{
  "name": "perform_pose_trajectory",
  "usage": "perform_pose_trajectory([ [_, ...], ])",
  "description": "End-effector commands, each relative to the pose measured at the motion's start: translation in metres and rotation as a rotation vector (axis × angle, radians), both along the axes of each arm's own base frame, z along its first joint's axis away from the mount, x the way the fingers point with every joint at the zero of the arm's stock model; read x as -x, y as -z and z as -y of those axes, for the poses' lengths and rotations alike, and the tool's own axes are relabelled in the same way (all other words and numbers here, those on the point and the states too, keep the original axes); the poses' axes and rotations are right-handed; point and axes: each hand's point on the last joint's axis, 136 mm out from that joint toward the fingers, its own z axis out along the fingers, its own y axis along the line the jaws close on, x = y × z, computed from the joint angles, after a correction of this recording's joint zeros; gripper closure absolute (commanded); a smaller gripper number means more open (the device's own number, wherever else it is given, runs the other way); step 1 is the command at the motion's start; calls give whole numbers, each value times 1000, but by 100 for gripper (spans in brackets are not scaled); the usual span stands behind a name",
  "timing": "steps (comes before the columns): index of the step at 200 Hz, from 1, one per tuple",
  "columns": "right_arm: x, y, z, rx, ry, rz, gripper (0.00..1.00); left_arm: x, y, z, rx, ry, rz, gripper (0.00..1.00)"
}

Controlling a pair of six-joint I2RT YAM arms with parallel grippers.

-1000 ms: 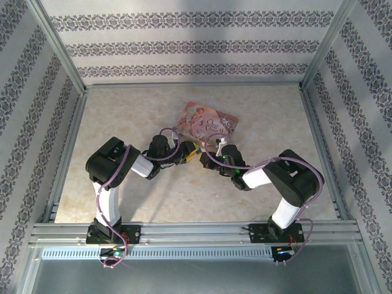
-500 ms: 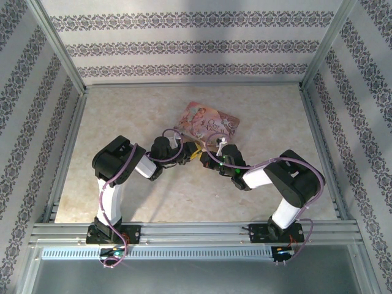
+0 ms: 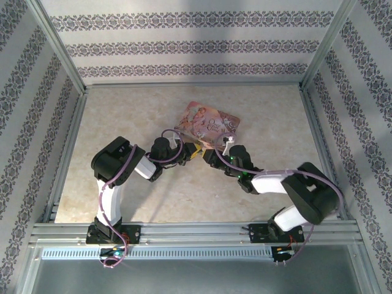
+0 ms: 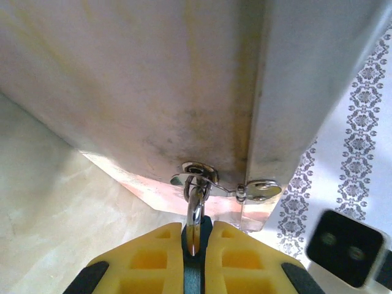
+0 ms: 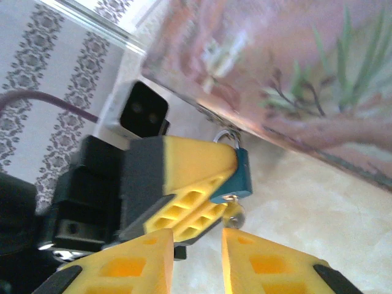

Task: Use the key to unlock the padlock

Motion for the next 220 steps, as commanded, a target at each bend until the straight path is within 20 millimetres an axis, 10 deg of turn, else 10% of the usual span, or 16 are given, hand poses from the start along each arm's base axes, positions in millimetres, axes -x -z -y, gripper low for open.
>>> perform_pose_trajectory([
  [1,4,-13,18,113,9,112,71,2,-29,6,33,-11,57,99],
  [87,55,-91,62,751,-153,749,50,14,-43,6,-3,-39,-6,100],
  [220,53,-66,28,1435,-585,1210,16,29,-60,12,30,-54,-79,100],
])
